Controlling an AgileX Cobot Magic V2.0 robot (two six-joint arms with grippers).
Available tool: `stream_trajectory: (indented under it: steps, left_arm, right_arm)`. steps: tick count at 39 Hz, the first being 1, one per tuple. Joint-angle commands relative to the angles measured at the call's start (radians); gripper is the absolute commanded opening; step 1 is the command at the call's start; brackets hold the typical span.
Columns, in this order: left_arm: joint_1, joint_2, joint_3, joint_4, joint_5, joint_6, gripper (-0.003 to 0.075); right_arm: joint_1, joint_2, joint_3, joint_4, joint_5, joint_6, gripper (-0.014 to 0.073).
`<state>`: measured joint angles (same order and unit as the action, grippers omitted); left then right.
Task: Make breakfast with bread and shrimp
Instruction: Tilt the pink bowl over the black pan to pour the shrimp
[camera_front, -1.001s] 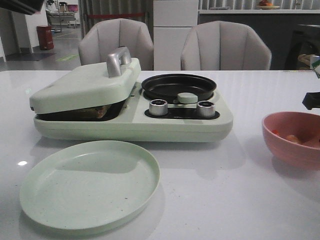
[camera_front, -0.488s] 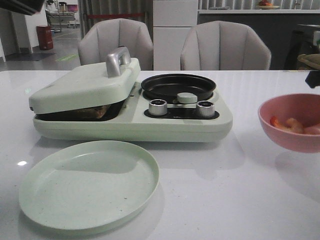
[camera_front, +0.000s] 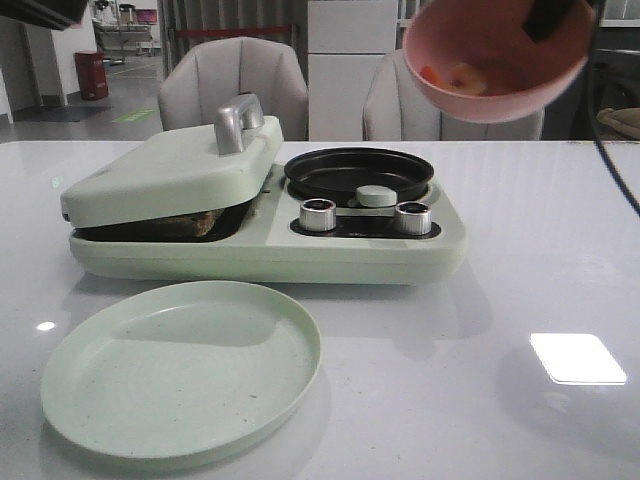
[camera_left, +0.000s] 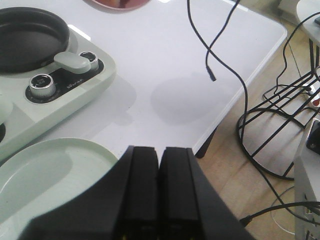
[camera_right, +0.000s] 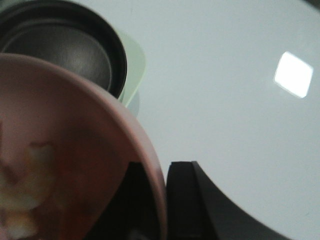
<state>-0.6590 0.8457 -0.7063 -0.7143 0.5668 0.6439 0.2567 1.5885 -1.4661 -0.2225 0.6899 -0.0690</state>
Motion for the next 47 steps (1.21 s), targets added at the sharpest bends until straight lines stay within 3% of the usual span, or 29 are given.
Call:
stream_trajectory:
  steps: [1, 7, 15, 33, 40, 47]
  left_arm:
    - [-0.009, -0.006, -0.029, -0.035, -0.058, 0.003, 0.0098]
    - [-0.009, -0.006, -0.029, -0.035, -0.058, 0.003, 0.0098]
    - [-0.009, -0.006, -0.029, -0.035, -0.058, 0.003, 0.0098]
    - [-0.009, -0.006, -0.029, -0.035, -0.058, 0.003, 0.0098]
    - [-0.009, -0.006, -0.029, -0.035, -0.058, 0.003, 0.0098]
    - [-0.009, -0.006, -0.029, -0.035, -0.058, 0.003, 0.0098]
  right_arm:
    - [0.071, 0.008, -0.124, -0.258, -0.044, 0.136, 0.0017]
    - [0.171, 0.118, -0.264, -0.598, 0.003, 0.291, 0.0017]
    - [0.248, 0.287, -0.412, -0.92, 0.098, 0.39, 0.0017]
    - [0.329, 0.453, -0.487, -1.181, 0.191, 0.433, 0.0017]
    - [0.365, 0.454, -0.487, -1.36, 0.268, 0.54, 0.0017]
    - [0.389, 0.463, -0.487, -1.52, 0.334, 0.55, 0.0017]
